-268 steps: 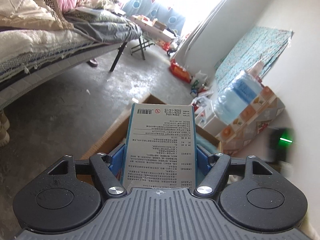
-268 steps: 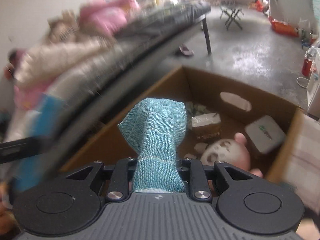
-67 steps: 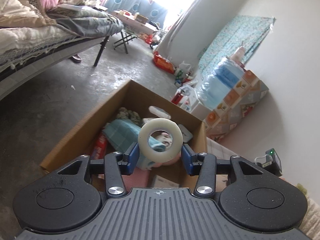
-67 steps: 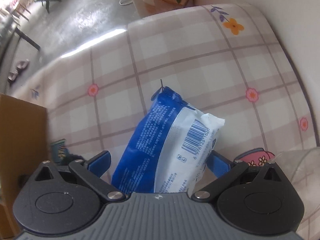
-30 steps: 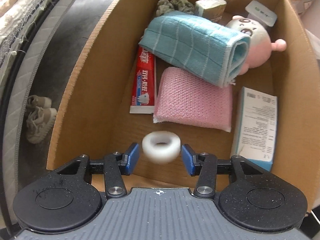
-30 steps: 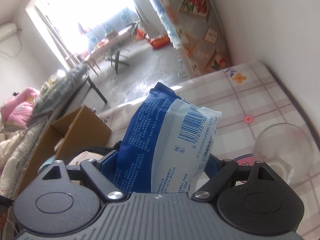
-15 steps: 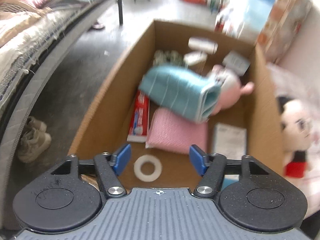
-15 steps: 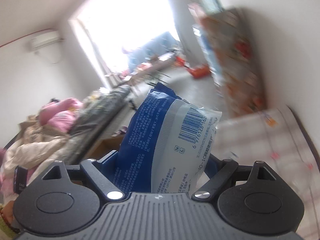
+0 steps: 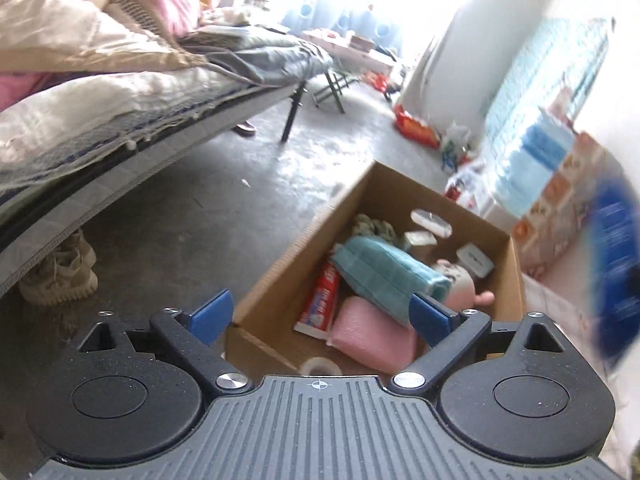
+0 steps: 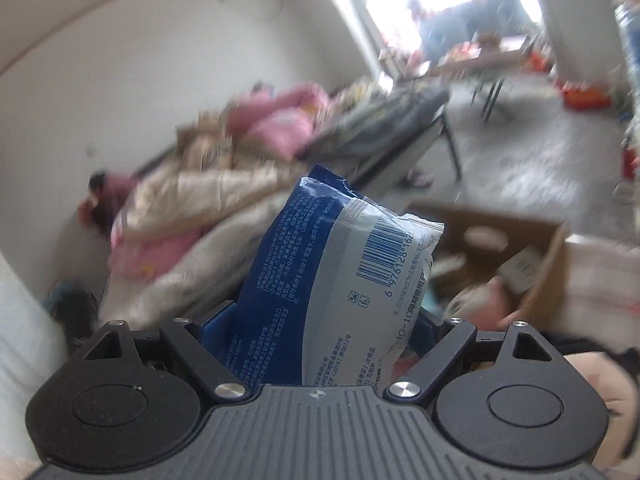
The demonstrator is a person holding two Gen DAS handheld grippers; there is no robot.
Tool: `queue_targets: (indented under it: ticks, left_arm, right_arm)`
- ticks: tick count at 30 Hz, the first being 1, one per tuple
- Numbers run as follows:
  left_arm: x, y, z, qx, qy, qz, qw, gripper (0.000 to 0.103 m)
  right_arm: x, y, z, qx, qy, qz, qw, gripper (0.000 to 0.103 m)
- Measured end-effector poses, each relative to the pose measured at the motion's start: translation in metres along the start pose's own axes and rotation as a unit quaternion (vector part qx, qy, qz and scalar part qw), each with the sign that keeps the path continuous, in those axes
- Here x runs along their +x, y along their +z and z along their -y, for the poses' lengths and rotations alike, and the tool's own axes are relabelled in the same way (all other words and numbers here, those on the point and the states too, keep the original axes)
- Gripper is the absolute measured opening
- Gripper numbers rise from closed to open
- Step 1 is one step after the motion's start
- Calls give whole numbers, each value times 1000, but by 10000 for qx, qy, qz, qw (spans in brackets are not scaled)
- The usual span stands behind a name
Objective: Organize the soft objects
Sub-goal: 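Carry the wipes packet with the right tool over the box and lower it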
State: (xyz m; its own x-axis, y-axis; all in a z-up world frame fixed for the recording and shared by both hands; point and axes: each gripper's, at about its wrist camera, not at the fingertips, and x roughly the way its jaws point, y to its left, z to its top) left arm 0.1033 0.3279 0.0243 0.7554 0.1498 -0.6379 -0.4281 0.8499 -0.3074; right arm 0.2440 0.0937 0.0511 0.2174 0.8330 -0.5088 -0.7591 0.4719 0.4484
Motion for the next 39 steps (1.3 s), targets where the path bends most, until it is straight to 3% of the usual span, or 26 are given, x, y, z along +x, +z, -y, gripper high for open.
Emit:
queue_targets:
  ticks: [5, 10, 15, 22, 27, 31, 34, 37, 39]
  left_arm:
    - [-5, -2, -26, -293, 26, 208, 9994, 96]
    - [-3, -4, -47, -454, 82, 309, 9985, 96]
    - [-3, -2, -62, -569, -84, 334, 9978, 96]
    - [-1, 0, -70, -640, -163, 461, 9968, 96]
    - [5, -1, -75, -696, -192, 401, 9966, 96]
    - [8, -2, -76, -698, -194, 325, 9968, 96]
    - [9, -3, -77, -702, -183, 297, 9969, 96]
    - [9, -3, -76, -676, -191, 305, 9971, 96]
    - [9, -2, -76, -651, -187, 311, 9972, 96]
  right_arm:
    - [118, -11, -10, -148, -211, -1629, 9863, 89]
    - [196, -35, 5, -40, -700, -2879, 9551, 89]
    - [229, -53, 11, -450, -1208, -3826, 9149, 89]
    - [248, -59, -19, -1386, -881, -4072, 8984, 89]
    - [253, -60, -18, -1583, -699, -3849, 9066, 89]
    - [250, -64, -18, -1914, -603, -3725, 9061, 88]
    - [248, -64, -16, -2267, -800, -3942, 8870, 88]
    - [247, -62, -22, -2455, -600, -4134, 8747, 87]
    - [252, -67, -32, -2753, -552, -4340, 8560, 88]
